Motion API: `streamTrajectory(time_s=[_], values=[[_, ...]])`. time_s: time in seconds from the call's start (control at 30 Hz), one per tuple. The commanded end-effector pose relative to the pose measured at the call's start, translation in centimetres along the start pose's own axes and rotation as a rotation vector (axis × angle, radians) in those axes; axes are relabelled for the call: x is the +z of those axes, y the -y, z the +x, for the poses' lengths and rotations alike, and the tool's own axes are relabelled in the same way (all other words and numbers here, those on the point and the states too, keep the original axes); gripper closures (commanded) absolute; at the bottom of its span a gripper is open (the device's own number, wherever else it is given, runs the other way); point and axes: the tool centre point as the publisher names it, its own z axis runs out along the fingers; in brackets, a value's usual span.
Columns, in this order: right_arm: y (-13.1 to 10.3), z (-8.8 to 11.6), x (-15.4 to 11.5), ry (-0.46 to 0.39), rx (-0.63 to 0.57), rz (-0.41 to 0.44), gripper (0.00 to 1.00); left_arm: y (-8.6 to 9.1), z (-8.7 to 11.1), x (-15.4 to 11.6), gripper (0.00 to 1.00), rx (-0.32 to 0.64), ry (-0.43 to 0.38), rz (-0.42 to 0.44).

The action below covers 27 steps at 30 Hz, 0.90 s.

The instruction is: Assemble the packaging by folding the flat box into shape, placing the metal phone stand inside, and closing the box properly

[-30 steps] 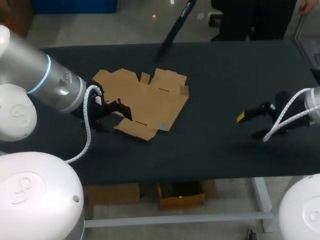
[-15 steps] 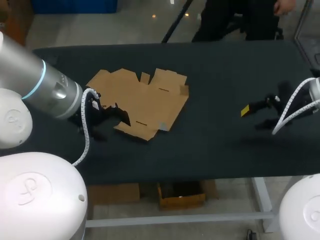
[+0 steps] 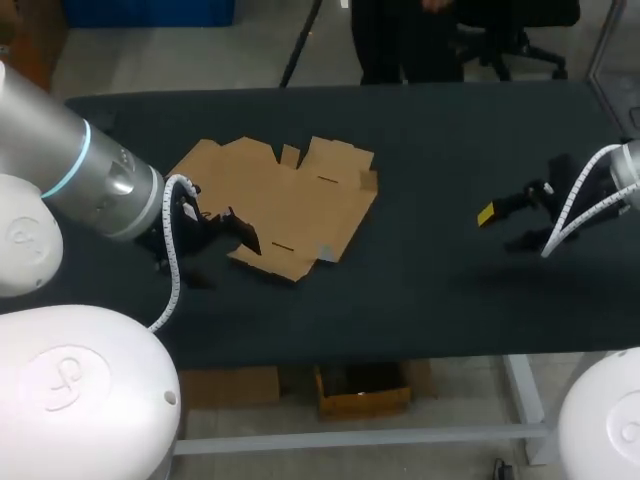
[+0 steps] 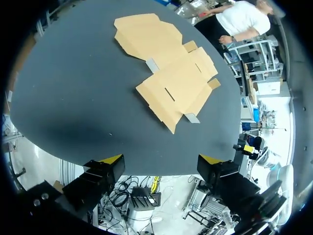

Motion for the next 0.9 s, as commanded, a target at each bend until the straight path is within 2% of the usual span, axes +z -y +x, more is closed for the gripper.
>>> streamTrajectory(time_s=[0.03,0.3,0.53,0.9], values=[[0.0,0.0,-0.1,-0.003,0.000,0.002,0.00,0.0,0.1,0.0,0.00,0.000,0.003,0.000],[-0.4,0.0,-0.1,-0.009,-0.003,0.010,0.00,0.2,0.1,0.1,0.00,-0.005,0.003,-0.002],[-2.4,0.8,-0.5,-0.010,-0.056,0.034,0.00,0.4,0.1,0.5,0.00,-0.072,-0.051,0.005],[-3.9,1.4,-0.4,-0.016,-0.125,0.084,0.00,0.6,-0.4,2.0,0.00,-0.162,-0.092,0.032]])
